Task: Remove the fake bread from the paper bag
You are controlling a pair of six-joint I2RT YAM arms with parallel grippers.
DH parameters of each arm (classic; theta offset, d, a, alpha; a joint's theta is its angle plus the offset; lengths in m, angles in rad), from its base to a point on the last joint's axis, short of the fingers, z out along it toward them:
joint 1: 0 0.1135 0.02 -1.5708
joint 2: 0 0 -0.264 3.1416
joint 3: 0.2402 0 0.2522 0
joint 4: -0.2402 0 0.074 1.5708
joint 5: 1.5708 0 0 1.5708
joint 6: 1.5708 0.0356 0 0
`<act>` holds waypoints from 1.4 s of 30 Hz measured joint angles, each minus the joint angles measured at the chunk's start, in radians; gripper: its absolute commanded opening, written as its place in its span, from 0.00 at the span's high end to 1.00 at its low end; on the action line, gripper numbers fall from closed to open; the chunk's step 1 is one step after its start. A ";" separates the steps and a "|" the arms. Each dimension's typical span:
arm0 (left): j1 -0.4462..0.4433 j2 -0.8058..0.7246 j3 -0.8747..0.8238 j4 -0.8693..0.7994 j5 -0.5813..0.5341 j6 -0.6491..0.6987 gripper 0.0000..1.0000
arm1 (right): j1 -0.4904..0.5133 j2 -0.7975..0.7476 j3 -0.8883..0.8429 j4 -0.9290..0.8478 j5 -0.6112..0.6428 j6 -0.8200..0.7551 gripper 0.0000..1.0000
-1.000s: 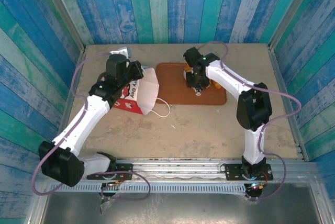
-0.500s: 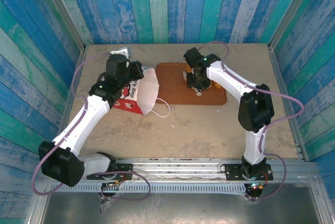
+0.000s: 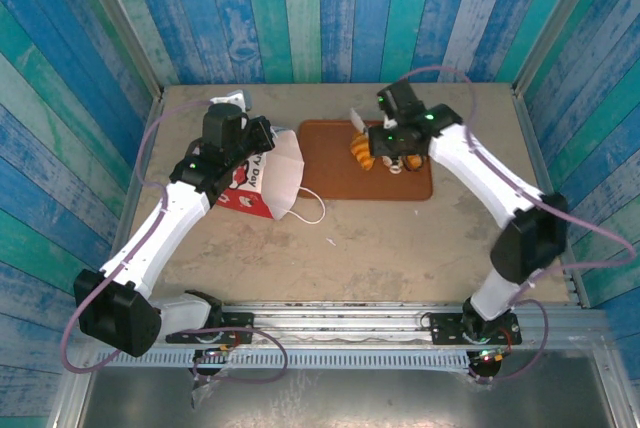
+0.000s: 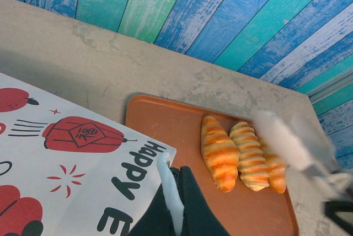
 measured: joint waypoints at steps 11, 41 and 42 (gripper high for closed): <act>0.000 -0.009 0.000 -0.031 -0.042 0.023 1.00 | -0.100 -0.432 -0.417 0.309 -0.081 -0.155 0.42; 0.000 -0.218 0.002 -0.212 -0.235 0.170 1.00 | 0.486 -0.112 -0.348 0.267 -0.304 -0.521 0.51; 0.000 -0.219 0.002 -0.213 -0.235 0.171 1.00 | 0.498 -0.081 -0.320 0.254 -0.264 -0.526 0.51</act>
